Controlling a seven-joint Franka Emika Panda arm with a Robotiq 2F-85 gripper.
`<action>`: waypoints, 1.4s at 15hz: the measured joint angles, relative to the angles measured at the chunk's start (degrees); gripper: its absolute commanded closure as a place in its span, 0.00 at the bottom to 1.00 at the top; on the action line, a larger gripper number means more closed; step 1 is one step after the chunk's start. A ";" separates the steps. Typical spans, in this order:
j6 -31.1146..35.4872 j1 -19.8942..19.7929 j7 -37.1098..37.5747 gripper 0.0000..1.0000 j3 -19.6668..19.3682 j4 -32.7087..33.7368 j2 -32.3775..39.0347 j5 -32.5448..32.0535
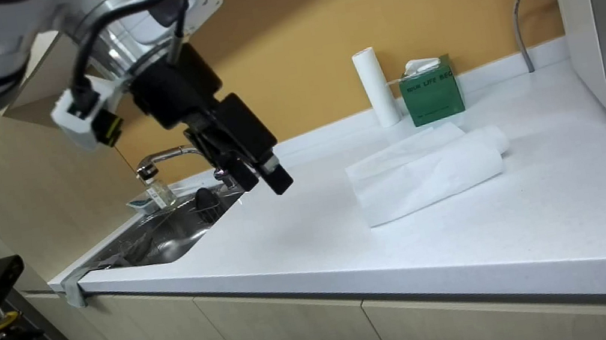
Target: Use the paper towel to clean the surface
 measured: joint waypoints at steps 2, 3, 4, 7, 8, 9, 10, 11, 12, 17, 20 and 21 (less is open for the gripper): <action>5.60 -1.15 3.22 0.00 0.15 1.70 4.68 -1.64; 7.40 -1.46 4.19 0.00 0.14 2.72 6.79 -2.20; 8.08 -1.63 4.63 0.00 0.15 3.61 8.36 -2.53; 8.33 -1.69 5.17 0.00 0.15 4.76 9.81 -2.78; 8.33 -1.69 5.20 0.00 0.18 4.83 9.79 -2.78; 8.33 -1.37 5.10 0.00 -0.13 4.81 9.80 -2.80; 8.01 -0.96 4.98 0.00 -0.60 4.77 9.89 -3.04; 7.88 -0.53 3.92 0.00 -1.23 4.77 10.21 -3.21; 8.00 -0.08 1.95 0.00 -2.05 4.78 10.82 -3.39; 13.43 1.91 -14.52 0.00 -7.95 6.43 18.35 -3.70; 17.26 3.12 -24.09 0.00 -10.66 9.63 24.70 -3.72; 18.46 3.46 -26.51 0.00 -11.10 10.95 26.77 -3.87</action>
